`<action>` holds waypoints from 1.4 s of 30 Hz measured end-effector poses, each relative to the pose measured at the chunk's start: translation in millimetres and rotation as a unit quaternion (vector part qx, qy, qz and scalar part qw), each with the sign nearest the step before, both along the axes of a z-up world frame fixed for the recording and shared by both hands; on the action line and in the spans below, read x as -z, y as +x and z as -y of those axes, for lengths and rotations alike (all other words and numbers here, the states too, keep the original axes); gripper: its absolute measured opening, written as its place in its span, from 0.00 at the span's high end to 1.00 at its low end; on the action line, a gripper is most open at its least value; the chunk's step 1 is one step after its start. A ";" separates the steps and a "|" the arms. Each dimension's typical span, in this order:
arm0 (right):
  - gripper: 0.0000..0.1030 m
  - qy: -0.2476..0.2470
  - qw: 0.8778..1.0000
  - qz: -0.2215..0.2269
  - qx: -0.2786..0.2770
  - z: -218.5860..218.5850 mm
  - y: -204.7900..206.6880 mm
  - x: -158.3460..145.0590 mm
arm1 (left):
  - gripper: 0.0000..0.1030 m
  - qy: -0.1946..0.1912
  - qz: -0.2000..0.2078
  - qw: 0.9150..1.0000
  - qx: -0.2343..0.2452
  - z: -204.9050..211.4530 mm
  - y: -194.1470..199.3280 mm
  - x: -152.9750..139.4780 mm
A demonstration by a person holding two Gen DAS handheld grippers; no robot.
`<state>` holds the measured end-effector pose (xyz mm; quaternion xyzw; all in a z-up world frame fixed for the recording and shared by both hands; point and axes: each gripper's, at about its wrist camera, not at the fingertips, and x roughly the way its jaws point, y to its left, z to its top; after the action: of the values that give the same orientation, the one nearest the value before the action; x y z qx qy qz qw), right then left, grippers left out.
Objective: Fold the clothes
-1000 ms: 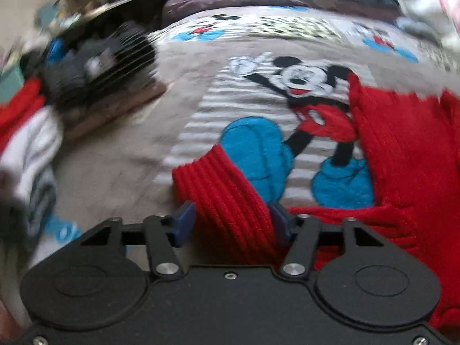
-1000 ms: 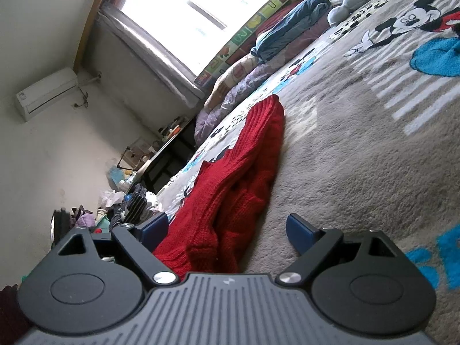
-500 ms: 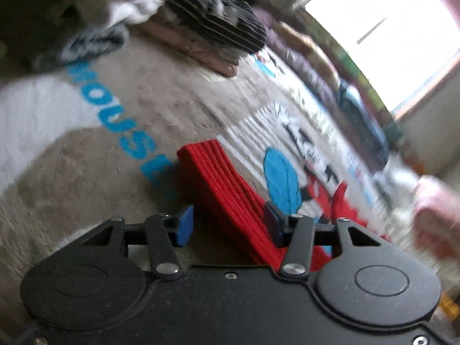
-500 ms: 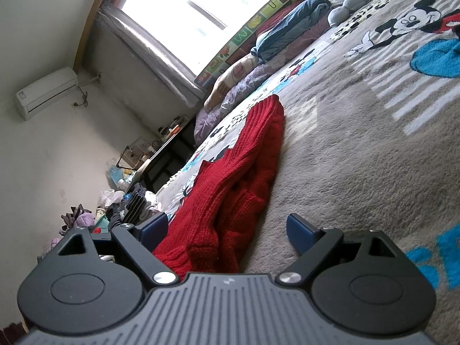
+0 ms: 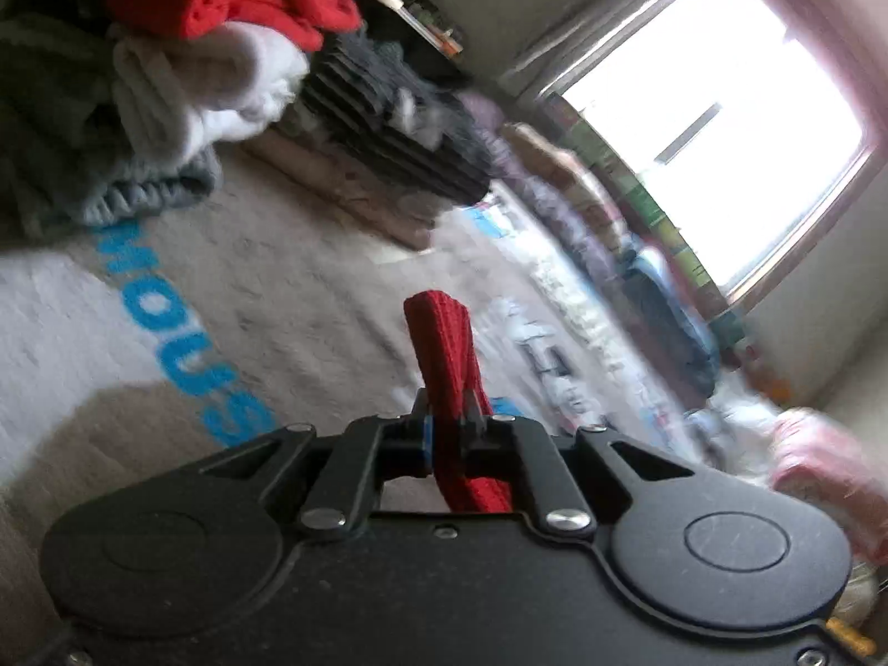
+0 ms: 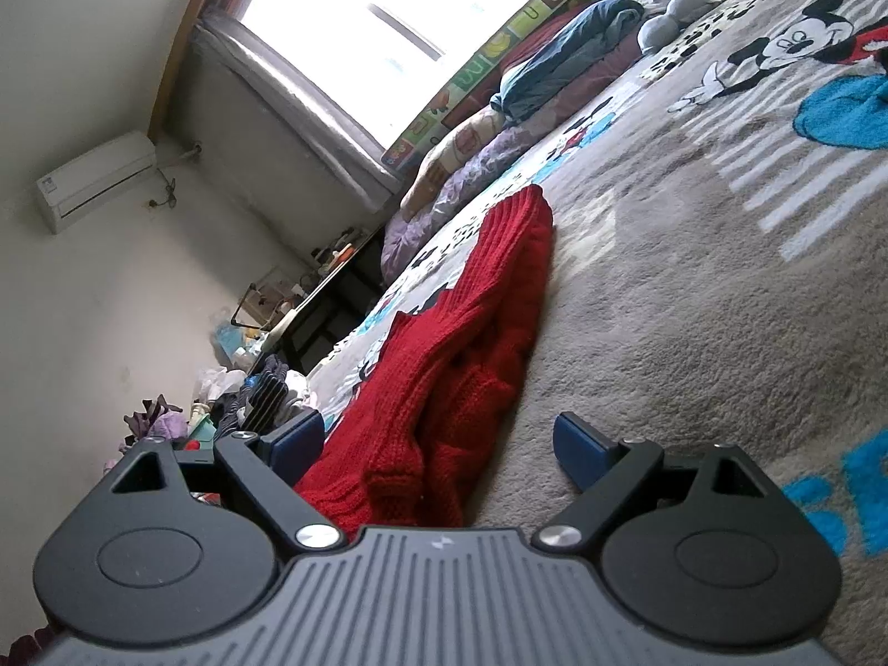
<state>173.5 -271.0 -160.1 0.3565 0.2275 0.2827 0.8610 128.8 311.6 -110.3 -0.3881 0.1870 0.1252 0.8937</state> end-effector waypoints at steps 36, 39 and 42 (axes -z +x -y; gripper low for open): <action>0.06 -0.083 0.995 -0.040 -0.037 -21.5 -5.1 -13.0 | 0.35 0.186 -0.080 0.942 0.268 198.5 38.2 7.5; 0.08 -0.058 0.996 -0.064 -0.024 -14.5 -11.2 -16.2 | 0.12 0.257 -0.102 0.912 0.304 223.2 40.0 9.3; 0.14 -0.052 0.996 -0.076 0.005 -9.7 -14.0 -25.3 | 0.07 0.284 -0.106 0.901 0.309 236.6 43.2 14.7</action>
<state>159.5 -261.3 -134.8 0.3325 0.3047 0.2382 0.8602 172.0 75.0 -125.0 -0.0249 0.3480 -0.0686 0.9347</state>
